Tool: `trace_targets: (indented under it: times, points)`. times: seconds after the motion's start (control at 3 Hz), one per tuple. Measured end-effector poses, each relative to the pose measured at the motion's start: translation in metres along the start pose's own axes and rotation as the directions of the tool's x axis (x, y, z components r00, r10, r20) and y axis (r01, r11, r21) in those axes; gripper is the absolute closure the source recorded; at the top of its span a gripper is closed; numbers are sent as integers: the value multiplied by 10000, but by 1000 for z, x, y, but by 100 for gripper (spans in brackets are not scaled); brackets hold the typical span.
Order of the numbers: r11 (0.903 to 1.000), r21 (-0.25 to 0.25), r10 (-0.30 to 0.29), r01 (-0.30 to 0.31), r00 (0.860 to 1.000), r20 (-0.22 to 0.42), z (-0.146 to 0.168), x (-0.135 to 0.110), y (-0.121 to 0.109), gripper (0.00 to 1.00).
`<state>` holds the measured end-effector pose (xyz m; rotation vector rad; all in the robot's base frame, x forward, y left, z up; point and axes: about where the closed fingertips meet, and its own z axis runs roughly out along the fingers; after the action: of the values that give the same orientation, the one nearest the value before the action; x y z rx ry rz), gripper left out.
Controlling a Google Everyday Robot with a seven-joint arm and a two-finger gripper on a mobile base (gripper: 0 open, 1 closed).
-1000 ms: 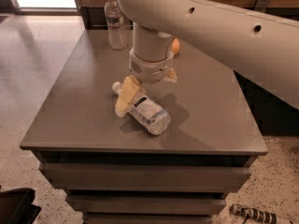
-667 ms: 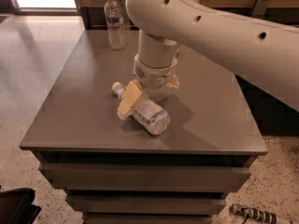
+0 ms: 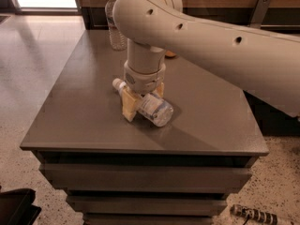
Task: Place blue plastic bottle upright
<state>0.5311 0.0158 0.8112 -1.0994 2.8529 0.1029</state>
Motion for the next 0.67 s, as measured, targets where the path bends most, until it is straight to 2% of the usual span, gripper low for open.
trace_targets:
  times: [0.67]
  points:
    - [10000, 2, -18, 18, 10000, -3, -6, -1, 1, 88]
